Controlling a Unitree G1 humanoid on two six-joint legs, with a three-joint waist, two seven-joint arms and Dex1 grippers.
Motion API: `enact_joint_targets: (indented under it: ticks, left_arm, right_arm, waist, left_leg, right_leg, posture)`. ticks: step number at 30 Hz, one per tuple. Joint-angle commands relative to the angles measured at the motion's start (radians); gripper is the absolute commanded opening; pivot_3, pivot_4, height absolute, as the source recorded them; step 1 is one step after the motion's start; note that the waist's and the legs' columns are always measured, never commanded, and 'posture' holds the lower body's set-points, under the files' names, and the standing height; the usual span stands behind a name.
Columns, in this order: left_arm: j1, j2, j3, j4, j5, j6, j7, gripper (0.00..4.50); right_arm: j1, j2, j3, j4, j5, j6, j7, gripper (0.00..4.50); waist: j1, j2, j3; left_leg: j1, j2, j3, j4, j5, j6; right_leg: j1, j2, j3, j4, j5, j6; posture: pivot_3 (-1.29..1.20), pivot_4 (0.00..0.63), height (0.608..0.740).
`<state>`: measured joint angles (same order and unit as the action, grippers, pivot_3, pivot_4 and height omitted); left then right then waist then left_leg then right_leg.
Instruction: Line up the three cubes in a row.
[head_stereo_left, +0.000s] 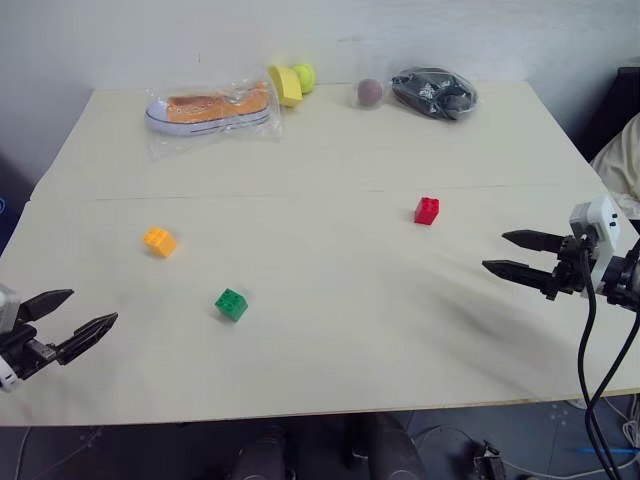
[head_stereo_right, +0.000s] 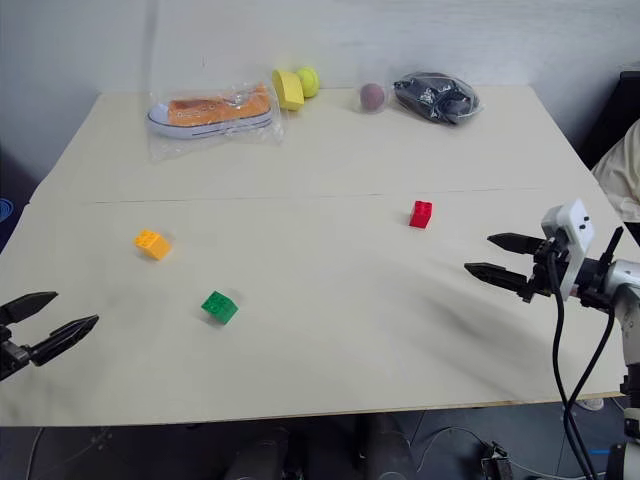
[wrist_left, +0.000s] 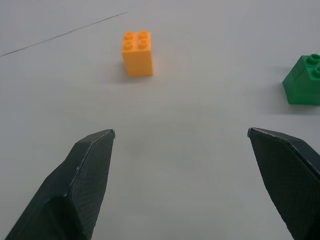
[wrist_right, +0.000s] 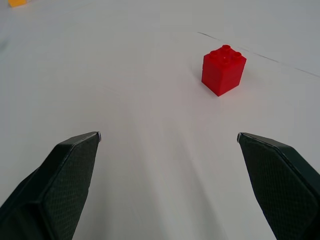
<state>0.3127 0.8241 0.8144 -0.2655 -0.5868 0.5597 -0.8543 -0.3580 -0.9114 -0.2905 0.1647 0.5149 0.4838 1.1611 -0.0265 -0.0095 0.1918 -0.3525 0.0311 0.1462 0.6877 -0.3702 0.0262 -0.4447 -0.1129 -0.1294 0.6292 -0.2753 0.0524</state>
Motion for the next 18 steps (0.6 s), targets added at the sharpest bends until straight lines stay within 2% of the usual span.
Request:
enact_joint_targets:
  ticks: [1, 3, 7, 9, 14, 18]
  left_arm:
    - [-0.048, 0.040, -0.039, -0.093, -0.093, 0.060, -0.032, 4.48]
    - [-0.093, 0.066, -0.091, -0.141, -0.137, 0.095, -0.050, 4.48]
    - [-0.262, 0.131, -0.229, -0.216, -0.253, 0.171, -0.082, 4.48]
    - [-0.368, 0.166, -0.313, -0.234, -0.287, 0.190, -0.107, 4.48]
    - [-0.575, 0.186, -0.465, -0.222, -0.284, 0.196, -0.111, 4.48]
    - [-0.690, 0.169, -0.535, -0.213, -0.290, 0.202, -0.109, 4.48]
  right_arm:
    - [0.001, 0.040, -0.025, -0.139, 0.022, 0.054, -0.124, 4.50]
    - [-0.005, 0.097, -0.006, -0.215, -0.001, 0.087, -0.251, 4.50]
    - [-0.072, 0.323, -0.019, -0.353, 0.020, 0.230, -0.608, 4.50]
    - [-0.117, 0.442, 0.004, -0.382, -0.023, 0.254, -0.773, 4.50]
    - [-0.178, 0.610, 0.081, -0.338, -0.177, 0.241, -1.030, 4.50]
    - [-0.233, 0.692, 0.109, -0.216, -0.254, 0.170, -1.131, 4.50]
  waist:
    - [0.000, 0.000, 0.000]
    - [0.001, 0.000, 0.000]
    - [0.000, -0.001, 0.000]
    - [-0.001, -0.001, 0.000]
    - [-0.004, 0.000, 0.000]
    - [-0.005, -0.001, 0.000]
  left_leg:
    - [0.000, 0.000, 0.000, 0.000, 0.000, 0.000]
    - [0.000, 0.000, 0.000, 0.000, 0.000, 0.000]
    - [0.000, -0.001, 0.000, 0.000, 0.001, -0.002]
    - [-0.001, -0.001, 0.000, 0.000, 0.002, -0.003]
    - [-0.001, 0.000, 0.001, -0.001, 0.003, -0.004]
    - [-0.002, 0.000, 0.001, -0.001, 0.004, -0.004]
  right_leg:
    - [0.000, 0.000, 0.000, 0.000, 0.000, 0.000]
    - [0.000, 0.000, 0.000, 0.000, 0.000, 0.000]
    - [-0.001, 0.000, 0.001, 0.001, 0.000, 0.000]
    - [-0.001, 0.001, 0.001, 0.002, 0.000, 0.000]
    - [-0.002, 0.004, 0.002, 0.007, 0.000, -0.001]
    - [-0.002, 0.007, 0.002, 0.006, 0.000, -0.001]
  posture:
    - [0.00, 0.150, 0.740]
    - [0.00, 0.150, 0.740]
    - [0.00, 0.150, 0.740]
    - [0.00, 0.150, 0.740]
    - [0.00, 0.150, 0.740]
    - [0.00, 0.150, 0.740]
